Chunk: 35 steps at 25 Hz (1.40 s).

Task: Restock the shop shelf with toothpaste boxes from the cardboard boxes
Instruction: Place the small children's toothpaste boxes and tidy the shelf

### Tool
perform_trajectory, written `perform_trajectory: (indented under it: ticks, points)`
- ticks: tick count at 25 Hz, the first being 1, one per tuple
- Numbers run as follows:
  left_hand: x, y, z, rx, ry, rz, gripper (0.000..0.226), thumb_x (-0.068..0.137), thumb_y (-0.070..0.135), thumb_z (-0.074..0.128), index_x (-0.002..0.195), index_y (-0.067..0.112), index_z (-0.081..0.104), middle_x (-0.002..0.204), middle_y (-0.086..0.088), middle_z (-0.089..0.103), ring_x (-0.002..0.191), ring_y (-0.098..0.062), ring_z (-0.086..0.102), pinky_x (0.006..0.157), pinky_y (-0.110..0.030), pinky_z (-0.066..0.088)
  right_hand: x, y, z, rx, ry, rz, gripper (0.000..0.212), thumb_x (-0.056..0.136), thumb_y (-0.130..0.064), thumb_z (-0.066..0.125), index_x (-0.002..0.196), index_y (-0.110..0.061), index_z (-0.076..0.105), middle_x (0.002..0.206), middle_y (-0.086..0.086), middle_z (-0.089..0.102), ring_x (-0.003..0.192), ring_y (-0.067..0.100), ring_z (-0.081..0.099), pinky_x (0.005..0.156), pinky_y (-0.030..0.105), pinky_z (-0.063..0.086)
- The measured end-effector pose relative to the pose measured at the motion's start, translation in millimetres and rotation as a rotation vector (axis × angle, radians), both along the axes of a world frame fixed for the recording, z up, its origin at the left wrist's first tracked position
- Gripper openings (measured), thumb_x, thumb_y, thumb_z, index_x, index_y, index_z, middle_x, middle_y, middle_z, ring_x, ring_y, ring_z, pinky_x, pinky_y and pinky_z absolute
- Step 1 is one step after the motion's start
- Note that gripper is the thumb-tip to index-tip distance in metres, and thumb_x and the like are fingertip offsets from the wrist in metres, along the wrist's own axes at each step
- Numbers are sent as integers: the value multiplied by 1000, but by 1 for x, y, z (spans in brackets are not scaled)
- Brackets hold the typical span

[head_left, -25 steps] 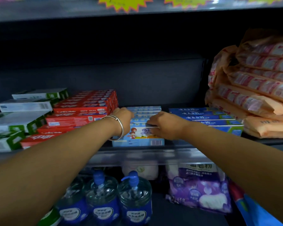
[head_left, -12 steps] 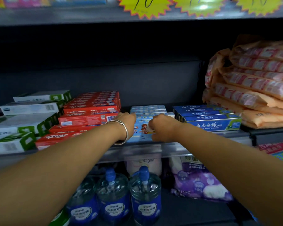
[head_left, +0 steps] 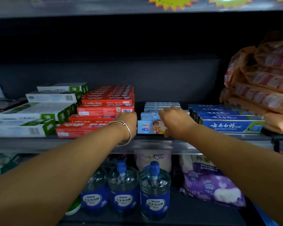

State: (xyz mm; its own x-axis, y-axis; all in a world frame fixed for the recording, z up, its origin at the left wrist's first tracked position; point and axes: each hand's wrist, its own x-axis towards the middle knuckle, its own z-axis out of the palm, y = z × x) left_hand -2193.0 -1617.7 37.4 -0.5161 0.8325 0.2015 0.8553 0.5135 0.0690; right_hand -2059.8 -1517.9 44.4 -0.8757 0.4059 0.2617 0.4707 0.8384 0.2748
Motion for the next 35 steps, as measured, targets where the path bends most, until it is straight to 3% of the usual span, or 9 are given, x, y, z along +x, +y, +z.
perform_trajectory:
  ticks: [4,9,13,16,21,25,29,33,35]
  points:
    - [-6,4,-4,-7,-50,-5,36,89,18,58,122,1,54,113,-17,63,108,-31,58,96,-38,47,0,0,-2,56,-14,21,36,88,-3,56,122,-10,49,124,10,52,116,27,47,90,34,42]
    - [-11,12,-9,-1,-99,-17,18,89,17,57,101,4,62,103,-15,65,93,-30,62,83,-36,52,-7,-1,-6,-36,0,-46,38,89,-2,53,126,-7,45,122,13,54,111,31,54,74,33,39]
    - [-12,23,-10,14,-130,-12,17,89,15,57,100,4,63,101,-13,65,90,-30,63,81,-38,54,-5,-2,-5,-47,-28,-55,32,93,-6,47,125,-4,46,122,14,55,114,30,51,82,36,43]
    - [-13,31,0,-39,-133,-16,12,88,11,57,96,4,63,100,-13,65,88,-27,62,77,-33,52,-6,4,-3,-93,-4,-58,30,91,-10,49,121,-7,51,119,12,58,108,29,54,78,35,43]
    - [-18,38,23,-165,-164,27,29,88,0,48,116,-1,56,100,-16,62,81,-25,56,77,-34,51,-16,34,14,-227,-19,-123,46,87,0,45,131,-10,50,123,15,57,105,31,59,80,35,49]
    - [-21,46,19,-314,-163,42,34,86,1,54,120,3,54,108,-13,66,80,-21,56,75,-30,50,-34,51,10,-321,-109,-145,41,90,-3,45,131,-9,49,122,15,55,105,29,58,76,31,46]
    - [-27,51,20,-335,-230,39,41,87,-1,49,128,2,49,106,-15,68,78,-23,57,79,-35,53,-49,55,5,-332,-110,-119,39,92,-8,48,131,-11,50,125,12,53,109,28,57,84,33,47]
    - [-29,50,18,-284,-341,52,42,89,0,39,130,3,48,85,-11,67,56,-18,54,59,-29,48,-54,52,4,-322,-105,-100,41,93,-9,47,133,-12,47,128,13,52,110,29,56,85,34,48]
    - [-31,51,18,-286,-356,48,42,89,0,39,130,3,49,87,-13,69,57,-21,55,58,-30,48,-55,51,4,-331,-99,-99,41,93,-8,48,133,-12,48,127,13,53,110,30,56,85,34,48]
